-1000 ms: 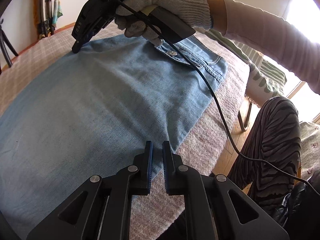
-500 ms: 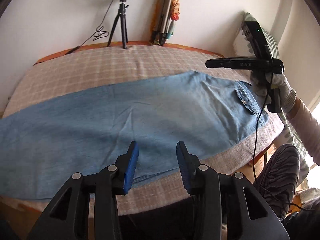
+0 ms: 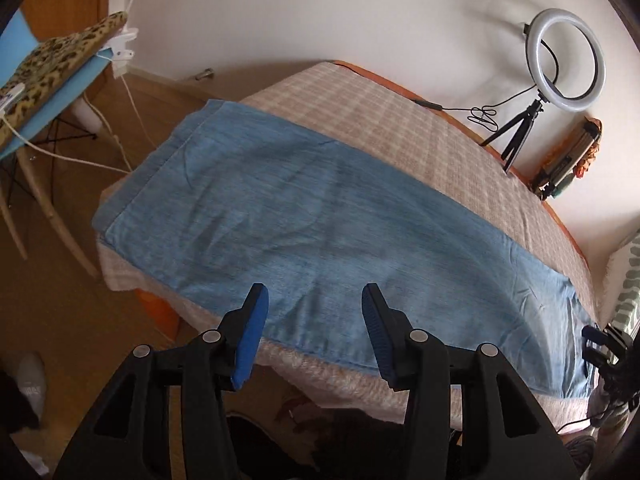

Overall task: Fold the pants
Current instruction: 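Move both grippers to the leg-hem end of the folded jeans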

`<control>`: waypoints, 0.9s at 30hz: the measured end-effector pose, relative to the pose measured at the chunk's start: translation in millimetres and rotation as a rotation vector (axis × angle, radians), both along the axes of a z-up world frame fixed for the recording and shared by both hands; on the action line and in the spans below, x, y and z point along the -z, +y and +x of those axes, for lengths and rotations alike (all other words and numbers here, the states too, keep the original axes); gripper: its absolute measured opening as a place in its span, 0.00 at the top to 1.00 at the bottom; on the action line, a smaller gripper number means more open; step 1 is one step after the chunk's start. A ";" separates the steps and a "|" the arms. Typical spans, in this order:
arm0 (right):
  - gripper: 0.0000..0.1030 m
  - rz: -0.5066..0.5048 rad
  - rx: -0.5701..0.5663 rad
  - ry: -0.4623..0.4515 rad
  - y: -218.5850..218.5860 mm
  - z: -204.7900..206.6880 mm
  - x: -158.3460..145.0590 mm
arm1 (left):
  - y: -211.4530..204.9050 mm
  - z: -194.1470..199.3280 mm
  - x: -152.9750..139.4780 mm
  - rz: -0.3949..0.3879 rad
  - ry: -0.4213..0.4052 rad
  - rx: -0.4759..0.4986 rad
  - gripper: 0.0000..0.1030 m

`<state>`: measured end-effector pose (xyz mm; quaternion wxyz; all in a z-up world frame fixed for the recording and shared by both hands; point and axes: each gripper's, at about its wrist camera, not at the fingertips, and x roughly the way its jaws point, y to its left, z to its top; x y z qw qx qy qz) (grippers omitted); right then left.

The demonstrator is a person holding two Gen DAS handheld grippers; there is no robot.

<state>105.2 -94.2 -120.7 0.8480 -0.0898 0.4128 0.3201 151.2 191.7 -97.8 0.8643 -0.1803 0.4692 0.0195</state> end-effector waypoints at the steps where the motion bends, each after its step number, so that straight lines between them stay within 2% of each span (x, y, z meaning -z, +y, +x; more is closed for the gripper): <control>1: 0.61 -0.008 -0.035 0.004 12.9 -2.9 3.3 | 11.9 -1.3 4.7 -0.032 0.012 -0.042 0.54; 3: 0.61 -0.033 -0.098 0.008 39.2 -8.5 10.8 | 34.9 -3.6 13.0 -0.091 0.018 -0.115 0.54; 6: 0.62 -0.082 -0.170 0.018 74.5 -11.9 27.5 | 62.6 -5.6 23.5 -0.118 0.021 -0.193 0.54; 10: 0.62 -0.129 -0.199 0.045 102.6 -7.6 50.5 | 88.4 -9.8 34.4 -0.161 0.008 -0.246 0.54; 14: 0.70 -0.202 -0.197 0.027 121.5 -0.6 65.7 | 104.9 -11.1 45.2 -0.190 0.000 -0.295 0.54; 16: 0.83 -0.194 -0.212 0.039 125.4 1.1 69.8 | 111.5 -8.8 50.9 -0.213 0.005 -0.312 0.54; 17: 0.93 -0.191 -0.217 0.044 126.5 1.1 70.5 | 113.4 -8.3 52.6 -0.211 0.008 -0.318 0.54; 18: 0.99 -0.192 -0.211 0.036 126.8 0.7 69.8 | 114.8 -7.9 52.8 -0.203 0.010 -0.323 0.54; 19: 1.00 -0.177 -0.211 0.039 125.3 1.0 65.6 | 116.3 -7.1 52.4 -0.196 0.011 -0.321 0.54; 21: 1.00 -0.110 -0.241 0.082 126.1 -1.7 57.4 | 121.7 -7.8 49.9 -0.184 0.004 -0.327 0.54; 24: 0.95 -0.194 -0.287 0.048 132.4 -7.5 60.4 | 135.9 -13.7 46.1 -0.194 -0.019 -0.373 0.54; 25: 0.91 -0.214 -0.262 0.040 132.2 -5.4 63.1 | 141.0 -16.2 46.6 -0.209 -0.024 -0.387 0.54; 26: 0.69 -0.214 -0.226 0.044 129.7 -2.3 64.2 | 146.3 -18.7 47.7 -0.229 -0.030 -0.400 0.54; 27: 0.61 -0.194 -0.207 0.049 126.9 0.1 62.7 | 151.4 -21.0 49.4 -0.254 -0.034 -0.410 0.54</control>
